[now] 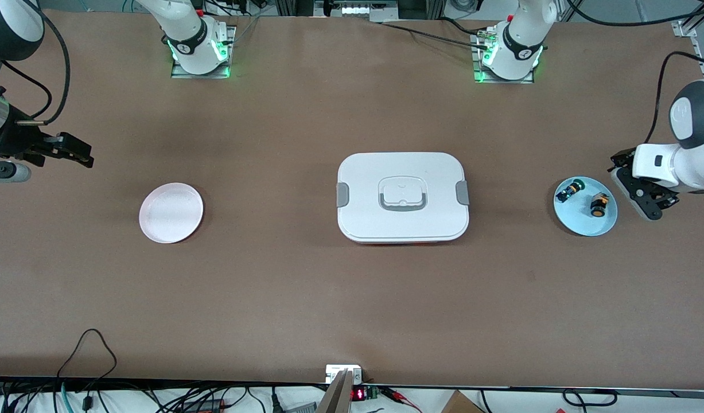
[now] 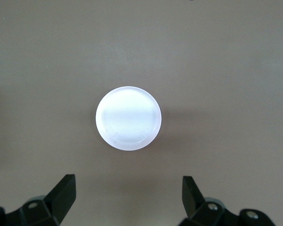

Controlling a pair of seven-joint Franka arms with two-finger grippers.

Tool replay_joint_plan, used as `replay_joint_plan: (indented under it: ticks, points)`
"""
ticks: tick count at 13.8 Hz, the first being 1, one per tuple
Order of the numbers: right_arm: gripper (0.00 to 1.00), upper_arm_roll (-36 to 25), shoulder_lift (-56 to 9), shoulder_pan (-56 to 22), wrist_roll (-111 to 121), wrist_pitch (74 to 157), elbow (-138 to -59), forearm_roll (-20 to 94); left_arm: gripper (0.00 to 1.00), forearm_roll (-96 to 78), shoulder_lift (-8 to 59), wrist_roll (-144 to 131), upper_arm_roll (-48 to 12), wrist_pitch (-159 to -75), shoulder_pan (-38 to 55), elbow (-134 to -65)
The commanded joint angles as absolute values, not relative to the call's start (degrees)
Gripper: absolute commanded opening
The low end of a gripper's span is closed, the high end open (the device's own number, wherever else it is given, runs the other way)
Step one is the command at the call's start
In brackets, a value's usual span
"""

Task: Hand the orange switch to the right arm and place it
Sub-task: 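Move the left gripper over the light-blue dish of switches, then lower the left gripper and grasp the orange switch in the dish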

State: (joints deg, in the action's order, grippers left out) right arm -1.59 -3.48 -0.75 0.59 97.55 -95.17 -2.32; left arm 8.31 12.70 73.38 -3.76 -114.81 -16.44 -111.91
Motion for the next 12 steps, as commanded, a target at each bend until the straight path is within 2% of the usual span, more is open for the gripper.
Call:
replay_joint_plan:
  ticks: [1, 7, 12]
  points:
    - [1.0, -1.3, -4.0, -0.5, 1.4, 96.5, -93.8, -1.8, 0.99, 8.4, 15.0, 91.3, -4.2, -122.6, -19.2, -114.1]
    - [1.0, -1.2, -3.8, -0.7, 1.0, 95.9, -93.3, -3.2, 1.0, 7.6, 18.7, 113.5, -4.2, -136.6, -22.1, -118.9]
    - [1.0, -1.1, -3.8, -0.7, -0.1, 95.4, -93.3, -2.9, 1.0, 6.0, 22.1, 126.4, -4.3, -140.8, -24.3, -119.9]
